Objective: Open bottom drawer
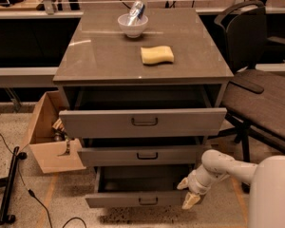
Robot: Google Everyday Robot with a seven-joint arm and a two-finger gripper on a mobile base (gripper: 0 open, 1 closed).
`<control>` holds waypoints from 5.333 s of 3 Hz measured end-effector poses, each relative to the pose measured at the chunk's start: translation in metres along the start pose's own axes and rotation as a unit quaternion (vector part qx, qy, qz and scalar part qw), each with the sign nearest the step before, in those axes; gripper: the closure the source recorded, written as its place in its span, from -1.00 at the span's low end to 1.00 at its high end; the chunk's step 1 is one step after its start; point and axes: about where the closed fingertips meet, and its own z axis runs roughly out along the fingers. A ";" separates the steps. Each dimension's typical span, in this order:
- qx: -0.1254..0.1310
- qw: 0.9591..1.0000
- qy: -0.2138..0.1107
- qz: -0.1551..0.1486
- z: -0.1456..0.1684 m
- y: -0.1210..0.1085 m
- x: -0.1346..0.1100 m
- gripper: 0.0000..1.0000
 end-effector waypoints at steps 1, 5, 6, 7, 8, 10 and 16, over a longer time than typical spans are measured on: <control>0.038 0.999 0.014 0.002 -0.012 -0.009 0.000 0.38; 0.150 0.989 -0.001 -0.011 0.060 -0.109 0.011 1.00; 0.152 0.988 0.001 -0.016 0.082 -0.123 0.014 1.00; 0.142 0.990 0.007 -0.019 0.102 -0.131 0.019 1.00; 0.131 0.991 0.013 -0.024 0.118 -0.137 0.024 1.00; 0.088 0.996 0.017 -0.024 0.139 -0.112 0.029 1.00; 0.062 0.995 -0.055 0.064 0.059 0.017 0.013 1.00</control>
Offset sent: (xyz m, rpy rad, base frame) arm 0.0832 -0.0031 0.0005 -0.0495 -0.2948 -0.1866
